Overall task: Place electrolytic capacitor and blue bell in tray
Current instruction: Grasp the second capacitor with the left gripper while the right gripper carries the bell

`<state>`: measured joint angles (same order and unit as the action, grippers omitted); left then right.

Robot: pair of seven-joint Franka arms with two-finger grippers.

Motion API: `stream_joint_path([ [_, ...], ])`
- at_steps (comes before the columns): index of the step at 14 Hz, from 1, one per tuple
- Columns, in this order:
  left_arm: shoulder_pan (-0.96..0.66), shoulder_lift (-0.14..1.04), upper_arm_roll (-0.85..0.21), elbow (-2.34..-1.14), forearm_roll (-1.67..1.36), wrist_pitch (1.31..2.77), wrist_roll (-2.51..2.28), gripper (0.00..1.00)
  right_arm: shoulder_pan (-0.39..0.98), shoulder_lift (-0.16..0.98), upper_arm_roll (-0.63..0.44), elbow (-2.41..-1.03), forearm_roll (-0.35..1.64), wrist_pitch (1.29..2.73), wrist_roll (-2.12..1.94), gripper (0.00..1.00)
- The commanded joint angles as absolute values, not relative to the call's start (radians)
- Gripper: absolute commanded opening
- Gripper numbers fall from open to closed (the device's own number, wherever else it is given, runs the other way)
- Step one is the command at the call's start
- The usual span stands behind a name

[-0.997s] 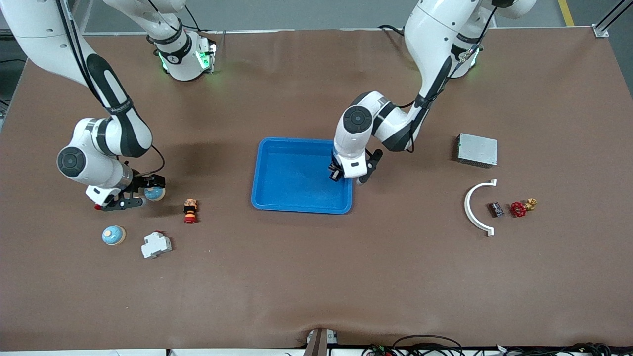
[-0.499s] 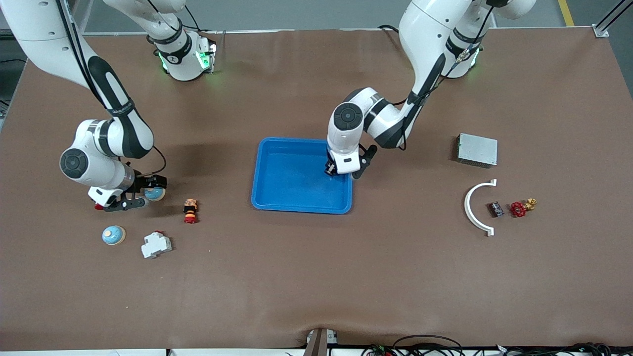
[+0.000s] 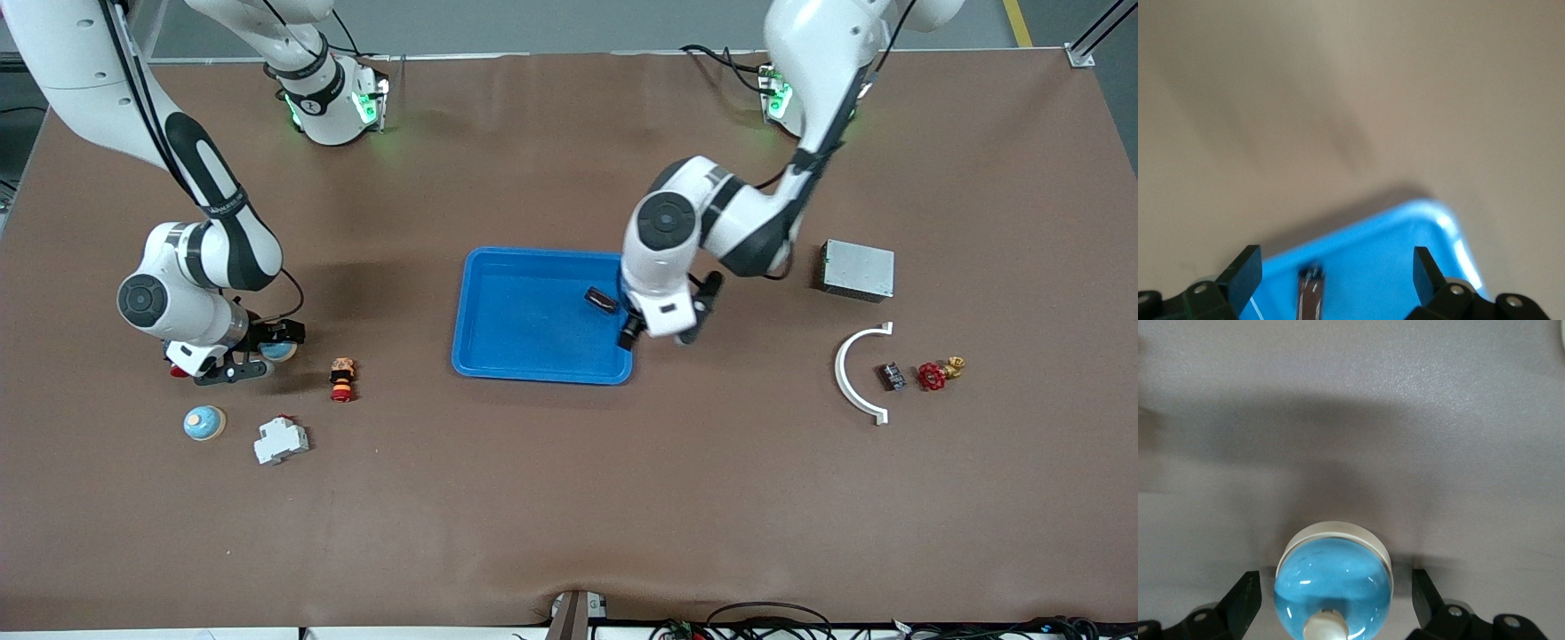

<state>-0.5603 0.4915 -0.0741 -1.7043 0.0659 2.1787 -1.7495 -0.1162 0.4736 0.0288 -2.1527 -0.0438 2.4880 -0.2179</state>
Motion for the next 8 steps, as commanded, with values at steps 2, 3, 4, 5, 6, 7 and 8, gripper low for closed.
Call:
stream_joint_path([
  [2, -0.424, 0.436, -0.081, -1.715, 0.132, 2.077, -1.594, 1.0, -0.117, 0.48, 0.029, -2.138, -0.031, 2.48, -0.225, 0.65],
  [3, -0.379, 0.431, -0.08, -1.718, 0.13, 2.057, -1.529, 1.0, -0.115, 0.48, 0.029, -2.138, -0.031, 2.48, -0.225, 0.51],
  [4, -0.336, 0.428, -0.08, -1.721, 0.132, 2.049, -1.467, 1.0, -0.115, 0.48, 0.029, -2.138, -0.032, 2.479, -0.227, 0.37],
  [5, -0.286, 0.422, -0.08, -1.733, 0.132, 2.046, -1.394, 1.0, -0.115, 0.48, 0.029, -2.138, -0.032, 2.479, -0.229, 0.27],
  [6, -0.247, 0.42, -0.081, -1.738, 0.132, 2.046, -1.321, 1.0, -0.115, 0.479, 0.029, -2.138, -0.032, 2.476, -0.229, 0.2],
  [7, -0.217, 0.42, -0.081, -1.746, 0.132, 2.046, -1.268, 1.0, -0.115, 0.477, 0.031, -2.138, -0.031, 2.473, -0.229, 0.19],
  [8, -0.177, 0.42, -0.084, -1.749, 0.133, 2.045, -1.212, 1.0, -0.114, 0.468, 0.031, -2.138, -0.031, 2.464, -0.227, 0.18],
])
